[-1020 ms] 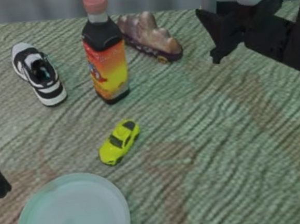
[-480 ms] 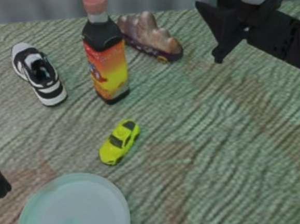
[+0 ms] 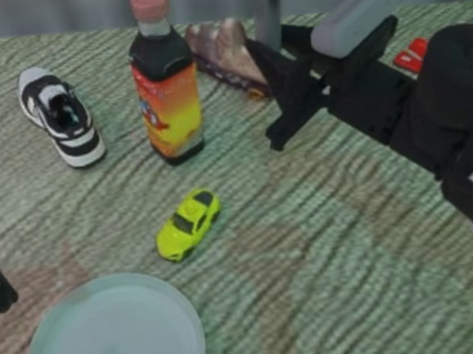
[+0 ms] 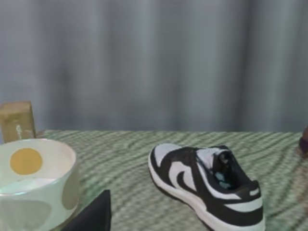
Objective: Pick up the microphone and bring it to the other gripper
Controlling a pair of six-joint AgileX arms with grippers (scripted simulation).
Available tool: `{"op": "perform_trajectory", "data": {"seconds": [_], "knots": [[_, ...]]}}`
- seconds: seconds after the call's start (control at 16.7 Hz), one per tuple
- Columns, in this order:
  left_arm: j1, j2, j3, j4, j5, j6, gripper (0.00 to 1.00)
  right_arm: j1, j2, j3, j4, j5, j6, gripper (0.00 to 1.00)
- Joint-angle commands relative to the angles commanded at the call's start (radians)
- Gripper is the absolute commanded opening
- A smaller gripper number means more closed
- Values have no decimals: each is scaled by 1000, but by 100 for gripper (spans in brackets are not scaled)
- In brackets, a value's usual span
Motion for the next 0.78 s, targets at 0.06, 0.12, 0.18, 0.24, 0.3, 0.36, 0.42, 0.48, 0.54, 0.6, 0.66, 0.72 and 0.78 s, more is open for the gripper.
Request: {"op": "perform_trajectory", "data": {"seconds": [0.06, 0.12, 0.18, 0.24, 0.3, 0.36, 0.42, 0.48, 0.54, 0.6, 0.66, 0.72, 0.78], "knots": [[0, 0, 0, 0, 0, 0, 100, 23, -6, -7, 6, 22, 0, 0], [0, 0, 0, 0, 0, 0, 100, 36, -9, -11, 9, 35, 1, 0], [0, 0, 0, 0, 0, 0, 100, 39, -10, -12, 10, 38, 1, 0], [0, 0, 0, 0, 0, 0, 100, 39, -10, -12, 10, 38, 1, 0], [0, 0, 0, 0, 0, 0, 100, 39, -10, -12, 10, 38, 1, 0], [0, 0, 0, 0, 0, 0, 100, 35, -5, -8, 8, 34, 3, 0], [0, 0, 0, 0, 0, 0, 100, 36, -6, -9, 9, 35, 2, 0], [0, 0, 0, 0, 0, 0, 100, 37, -8, -10, 9, 36, 2, 0], [0, 0, 0, 0, 0, 0, 100, 38, -10, -11, 10, 38, 1, 0], [0, 0, 0, 0, 0, 0, 100, 39, -10, -12, 10, 38, 1, 0], [0, 0, 0, 0, 0, 0, 100, 39, -10, -12, 10, 38, 1, 0], [0, 0, 0, 0, 0, 0, 100, 39, -10, -12, 10, 38, 1, 0], [-1, 2, 1, 1, 1, 0, 100, 39, -10, -12, 10, 38, 1, 0]]}}
